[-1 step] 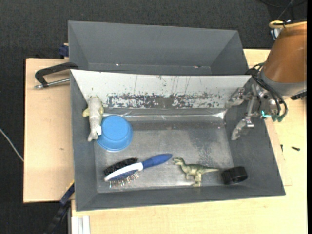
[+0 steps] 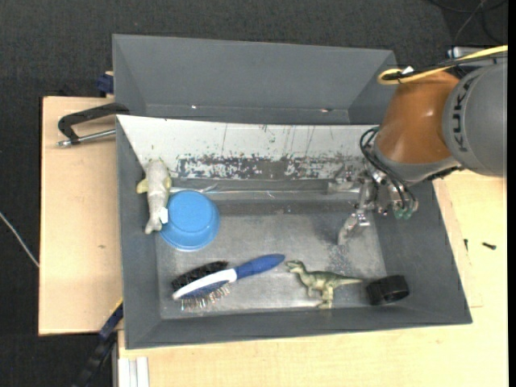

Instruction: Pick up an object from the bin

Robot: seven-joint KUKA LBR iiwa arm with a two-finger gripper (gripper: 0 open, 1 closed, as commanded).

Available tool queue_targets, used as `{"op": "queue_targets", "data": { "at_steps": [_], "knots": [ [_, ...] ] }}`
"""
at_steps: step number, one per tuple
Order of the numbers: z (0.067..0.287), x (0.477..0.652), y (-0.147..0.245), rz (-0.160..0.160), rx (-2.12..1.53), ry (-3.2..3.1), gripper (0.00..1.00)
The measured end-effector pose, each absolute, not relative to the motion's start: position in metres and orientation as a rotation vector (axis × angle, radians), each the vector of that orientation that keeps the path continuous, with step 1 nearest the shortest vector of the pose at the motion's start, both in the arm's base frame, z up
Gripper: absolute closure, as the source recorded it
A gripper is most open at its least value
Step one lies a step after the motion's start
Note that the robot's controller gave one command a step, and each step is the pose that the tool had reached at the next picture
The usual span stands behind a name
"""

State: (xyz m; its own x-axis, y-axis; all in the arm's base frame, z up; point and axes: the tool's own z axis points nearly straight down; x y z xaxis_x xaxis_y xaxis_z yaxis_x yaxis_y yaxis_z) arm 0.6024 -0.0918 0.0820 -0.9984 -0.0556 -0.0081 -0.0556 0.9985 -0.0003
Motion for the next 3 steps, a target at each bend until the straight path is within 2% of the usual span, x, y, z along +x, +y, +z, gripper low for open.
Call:
{"op": "queue_targets", "data": {
  "at_steps": [1,2,3],
  "knots": [
    [0.103,0.602,-0.064,0.001,-0.156,3.129,0.0],
    [0.101,0.584,0.03,0.009,-0.064,3.142,0.0],
    [0.088,0.565,0.054,-0.002,-0.098,3.132,0.0]
  ]
}}
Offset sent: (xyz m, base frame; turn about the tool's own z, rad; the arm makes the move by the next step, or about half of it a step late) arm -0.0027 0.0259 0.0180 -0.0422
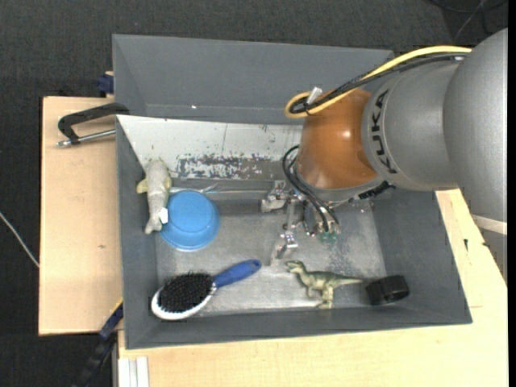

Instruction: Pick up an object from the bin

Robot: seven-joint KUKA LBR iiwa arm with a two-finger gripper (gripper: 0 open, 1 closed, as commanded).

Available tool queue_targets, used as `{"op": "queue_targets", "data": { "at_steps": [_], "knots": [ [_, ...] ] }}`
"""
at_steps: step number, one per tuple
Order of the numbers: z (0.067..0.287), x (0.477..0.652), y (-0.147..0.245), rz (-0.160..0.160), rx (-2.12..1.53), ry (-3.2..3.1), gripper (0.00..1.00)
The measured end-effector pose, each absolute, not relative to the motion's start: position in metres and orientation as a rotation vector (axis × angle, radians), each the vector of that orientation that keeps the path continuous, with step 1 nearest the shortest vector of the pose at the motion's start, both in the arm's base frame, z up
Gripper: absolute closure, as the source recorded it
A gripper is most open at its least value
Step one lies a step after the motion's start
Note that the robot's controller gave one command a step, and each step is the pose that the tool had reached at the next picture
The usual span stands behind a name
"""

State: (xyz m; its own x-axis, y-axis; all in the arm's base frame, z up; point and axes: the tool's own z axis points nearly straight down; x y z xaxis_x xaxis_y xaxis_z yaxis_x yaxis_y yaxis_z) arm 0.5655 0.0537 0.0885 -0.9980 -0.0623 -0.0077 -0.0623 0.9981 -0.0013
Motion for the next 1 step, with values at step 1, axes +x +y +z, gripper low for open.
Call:
{"op": "queue_targets", "data": {
  "at_steps": [1],
  "knots": [
    [0.0732,0.5166,-0.0187,0.001,-0.453,3.1,0.0]
  ]
}}
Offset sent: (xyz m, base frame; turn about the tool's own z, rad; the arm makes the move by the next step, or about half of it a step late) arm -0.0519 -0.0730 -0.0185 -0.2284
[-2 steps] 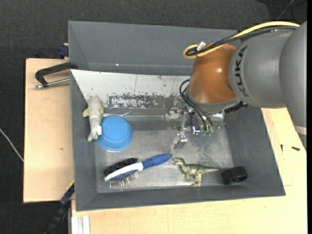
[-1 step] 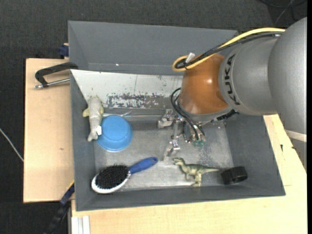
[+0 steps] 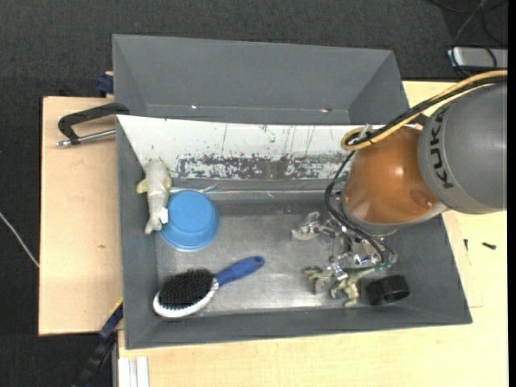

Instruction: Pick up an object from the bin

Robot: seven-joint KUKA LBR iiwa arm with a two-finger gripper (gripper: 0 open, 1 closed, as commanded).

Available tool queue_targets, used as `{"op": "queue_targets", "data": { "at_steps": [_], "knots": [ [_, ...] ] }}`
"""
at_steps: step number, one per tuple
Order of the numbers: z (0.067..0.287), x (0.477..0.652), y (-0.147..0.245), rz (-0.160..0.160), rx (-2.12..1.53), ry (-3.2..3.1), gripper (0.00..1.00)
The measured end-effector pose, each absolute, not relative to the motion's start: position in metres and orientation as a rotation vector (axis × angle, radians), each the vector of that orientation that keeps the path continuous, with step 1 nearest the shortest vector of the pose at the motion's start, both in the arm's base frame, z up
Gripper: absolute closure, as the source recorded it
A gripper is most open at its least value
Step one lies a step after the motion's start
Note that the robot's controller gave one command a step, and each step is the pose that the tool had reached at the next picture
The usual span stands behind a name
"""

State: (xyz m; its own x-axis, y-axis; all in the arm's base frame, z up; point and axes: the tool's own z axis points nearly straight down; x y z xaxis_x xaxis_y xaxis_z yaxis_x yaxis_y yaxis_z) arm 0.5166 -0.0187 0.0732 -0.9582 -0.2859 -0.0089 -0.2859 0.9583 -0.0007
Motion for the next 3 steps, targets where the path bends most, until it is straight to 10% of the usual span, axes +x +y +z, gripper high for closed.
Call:
{"op": "queue_targets", "data": {
  "at_steps": [1,3],
  "knots": [
    [0.076,0.516,-0.019,-0.001,-0.455,3.107,1.0],
    [0.12,0.52,-0.018,-0.001,-0.453,3.098,1.0]
  ]
}}
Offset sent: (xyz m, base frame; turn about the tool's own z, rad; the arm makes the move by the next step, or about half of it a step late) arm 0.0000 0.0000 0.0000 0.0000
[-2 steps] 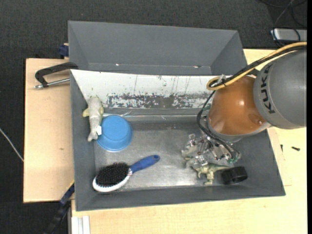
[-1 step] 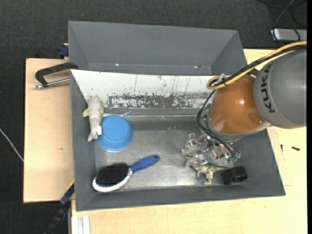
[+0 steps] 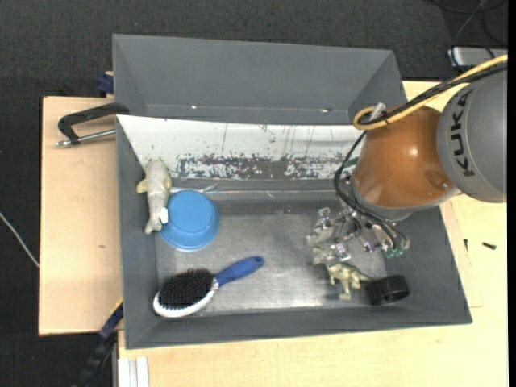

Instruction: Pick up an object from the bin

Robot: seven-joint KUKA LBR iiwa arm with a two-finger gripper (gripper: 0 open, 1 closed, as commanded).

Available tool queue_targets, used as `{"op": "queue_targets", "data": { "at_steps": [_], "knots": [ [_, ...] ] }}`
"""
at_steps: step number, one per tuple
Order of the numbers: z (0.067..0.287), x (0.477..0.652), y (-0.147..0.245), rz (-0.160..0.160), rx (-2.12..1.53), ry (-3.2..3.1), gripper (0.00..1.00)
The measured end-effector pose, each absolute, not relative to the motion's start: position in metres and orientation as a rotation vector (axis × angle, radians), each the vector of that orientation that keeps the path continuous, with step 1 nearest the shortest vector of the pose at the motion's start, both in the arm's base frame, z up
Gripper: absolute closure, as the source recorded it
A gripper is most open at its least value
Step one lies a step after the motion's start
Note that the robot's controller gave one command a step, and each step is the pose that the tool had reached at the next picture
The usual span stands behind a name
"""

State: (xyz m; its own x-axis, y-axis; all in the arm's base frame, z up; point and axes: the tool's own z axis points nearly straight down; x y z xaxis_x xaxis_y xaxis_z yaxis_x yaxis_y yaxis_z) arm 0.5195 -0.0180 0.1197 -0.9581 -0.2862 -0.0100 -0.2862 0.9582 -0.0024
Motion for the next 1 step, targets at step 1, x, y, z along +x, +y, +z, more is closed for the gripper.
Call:
{"op": "queue_targets", "data": {
  "at_steps": [1],
  "knots": [
    [0.1835,0.5223,-0.0173,-0.002,-0.45,3.096,1.0]
  ]
}}
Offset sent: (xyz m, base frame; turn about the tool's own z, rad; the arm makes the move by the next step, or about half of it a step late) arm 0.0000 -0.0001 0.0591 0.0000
